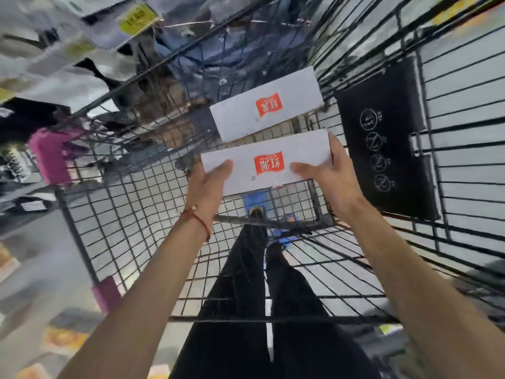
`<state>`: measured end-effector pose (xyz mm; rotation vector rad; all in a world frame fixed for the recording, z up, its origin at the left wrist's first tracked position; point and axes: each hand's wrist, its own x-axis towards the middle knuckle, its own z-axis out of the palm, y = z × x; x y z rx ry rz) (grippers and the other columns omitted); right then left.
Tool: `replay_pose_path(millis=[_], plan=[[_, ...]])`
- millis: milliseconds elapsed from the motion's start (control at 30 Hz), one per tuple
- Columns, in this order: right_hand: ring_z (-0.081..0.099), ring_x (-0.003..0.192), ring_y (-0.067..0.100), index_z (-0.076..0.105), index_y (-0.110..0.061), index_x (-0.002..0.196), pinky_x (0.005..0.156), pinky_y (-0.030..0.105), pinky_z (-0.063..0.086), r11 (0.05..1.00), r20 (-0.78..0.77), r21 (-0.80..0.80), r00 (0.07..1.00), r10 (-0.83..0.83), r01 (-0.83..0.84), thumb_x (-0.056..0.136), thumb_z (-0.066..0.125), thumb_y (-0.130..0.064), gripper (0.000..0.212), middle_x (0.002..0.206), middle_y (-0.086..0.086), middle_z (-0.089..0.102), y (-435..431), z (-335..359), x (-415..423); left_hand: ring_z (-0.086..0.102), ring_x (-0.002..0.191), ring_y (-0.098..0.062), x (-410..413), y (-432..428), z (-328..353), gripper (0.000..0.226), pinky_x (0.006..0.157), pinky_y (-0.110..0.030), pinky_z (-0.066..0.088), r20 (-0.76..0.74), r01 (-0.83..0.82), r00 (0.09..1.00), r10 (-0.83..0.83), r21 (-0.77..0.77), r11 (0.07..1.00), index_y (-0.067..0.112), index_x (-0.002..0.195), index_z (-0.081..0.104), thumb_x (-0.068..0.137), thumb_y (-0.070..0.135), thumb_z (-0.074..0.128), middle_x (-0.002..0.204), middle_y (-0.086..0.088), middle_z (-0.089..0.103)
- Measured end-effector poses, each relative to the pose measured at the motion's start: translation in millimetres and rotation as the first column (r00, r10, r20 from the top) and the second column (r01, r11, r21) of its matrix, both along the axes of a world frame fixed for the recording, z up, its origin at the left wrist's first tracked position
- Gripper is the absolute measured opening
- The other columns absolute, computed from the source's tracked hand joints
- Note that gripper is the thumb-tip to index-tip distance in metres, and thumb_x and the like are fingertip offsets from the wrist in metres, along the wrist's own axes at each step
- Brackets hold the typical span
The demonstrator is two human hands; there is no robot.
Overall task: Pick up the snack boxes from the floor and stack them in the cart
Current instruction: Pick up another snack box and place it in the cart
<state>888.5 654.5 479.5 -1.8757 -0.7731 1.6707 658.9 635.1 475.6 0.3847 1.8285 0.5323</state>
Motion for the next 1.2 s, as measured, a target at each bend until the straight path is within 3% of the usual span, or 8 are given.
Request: replay_pose_path(millis=[167,267,333,600,767,933,1033,1200], plan=[[0.062,0.125,0.018,0.050,-0.015,0.143,0.097,0.042,0.060,0.999,0.001,-0.026,0.999,0.037,-0.037,0.077,0.085,0.003,0.076,0.131,0.000,0.068,26,-38,7,0.056,0.130,-0.021,2,25,-30,0.063,0.115,-0.044,0.041,-0.032,0.063,0.997,-0.064,-0.026,0.998,0.018,0.139,0.056,0.086,0.050,0.070,0.145,-0.001,0.055],[0.062,0.126,0.017,0.050,-0.020,0.144,0.102,0.046,0.057,0.997,0.024,-0.043,0.998,0.058,-0.057,0.074,0.088,-0.001,0.083,0.133,-0.003,0.068,41,-53,11,0.053,0.135,-0.024,2,27,-55,0.081,0.114,-0.051,0.041,-0.056,0.101,0.993,-0.105,-0.078,0.992,0.025,0.141,0.053,0.074,0.068,0.067,0.146,-0.001,0.057],[0.061,0.129,0.018,0.049,-0.027,0.146,0.107,0.049,0.053,0.996,0.034,-0.035,0.996,0.082,-0.081,0.068,0.094,-0.011,0.091,0.135,-0.006,0.067,52,-61,12,0.057,0.130,-0.024,4,28,-67,0.075,0.112,-0.052,0.044,-0.043,0.114,0.992,-0.119,-0.102,0.988,0.024,0.142,0.053,0.080,0.064,0.066,0.143,-0.002,0.060],[0.061,0.123,0.006,0.050,-0.025,0.146,0.110,0.031,0.049,0.994,0.095,-0.049,0.990,0.104,-0.100,0.073,0.088,0.001,0.087,0.128,-0.011,0.068,70,-74,18,0.058,0.129,-0.021,12,39,-62,0.075,0.110,-0.053,0.046,-0.057,0.100,0.993,-0.105,-0.086,0.991,0.024,0.143,0.053,0.079,0.061,0.062,0.143,-0.001,0.059],[0.060,0.128,0.013,0.051,-0.026,0.145,0.112,0.037,0.049,0.995,0.103,-0.050,0.991,0.087,-0.082,0.072,0.088,0.004,0.088,0.131,-0.007,0.067,75,-74,13,0.055,0.133,-0.029,12,40,-64,0.086,0.108,-0.057,0.046,-0.090,0.132,0.986,-0.137,-0.054,0.990,0.024,0.142,0.053,0.070,0.071,0.057,0.145,-0.005,0.058],[0.062,0.119,0.003,0.047,-0.015,0.149,0.082,0.014,0.056,1.000,0.033,-0.008,0.999,0.024,-0.024,0.075,0.079,0.017,0.087,0.133,0.000,0.067,77,-70,8,0.053,0.133,-0.034,11,47,-64,0.074,0.108,-0.057,0.046,-0.104,0.192,0.975,-0.198,-0.070,0.979,0.023,0.142,0.052,0.080,0.064,0.054,0.143,-0.009,0.058],[0.062,0.119,0.006,0.044,-0.013,0.151,0.077,0.012,0.055,1.000,0.011,0.004,1.000,-0.011,0.011,0.077,0.075,0.021,0.087,0.137,0.004,0.064,75,-69,6,0.057,0.129,-0.028,14,45,-63,0.080,0.108,-0.053,0.048,-0.152,0.245,0.955,-0.255,-0.080,0.966,0.026,0.146,0.046,0.079,0.070,0.046,0.143,-0.003,0.059],[0.067,0.114,0.009,0.054,-0.013,0.136,0.080,0.023,0.061,0.995,0.083,0.079,0.995,-0.059,0.053,0.082,0.078,0.009,0.063,0.126,0.004,0.065,65,-59,-10,0.056,0.127,-0.021,21,48,-56,0.054,0.109,-0.039,0.045,-0.095,0.201,0.973,-0.208,-0.081,0.976,0.022,0.153,0.038,0.102,0.039,0.049,0.138,0.006,0.060]])
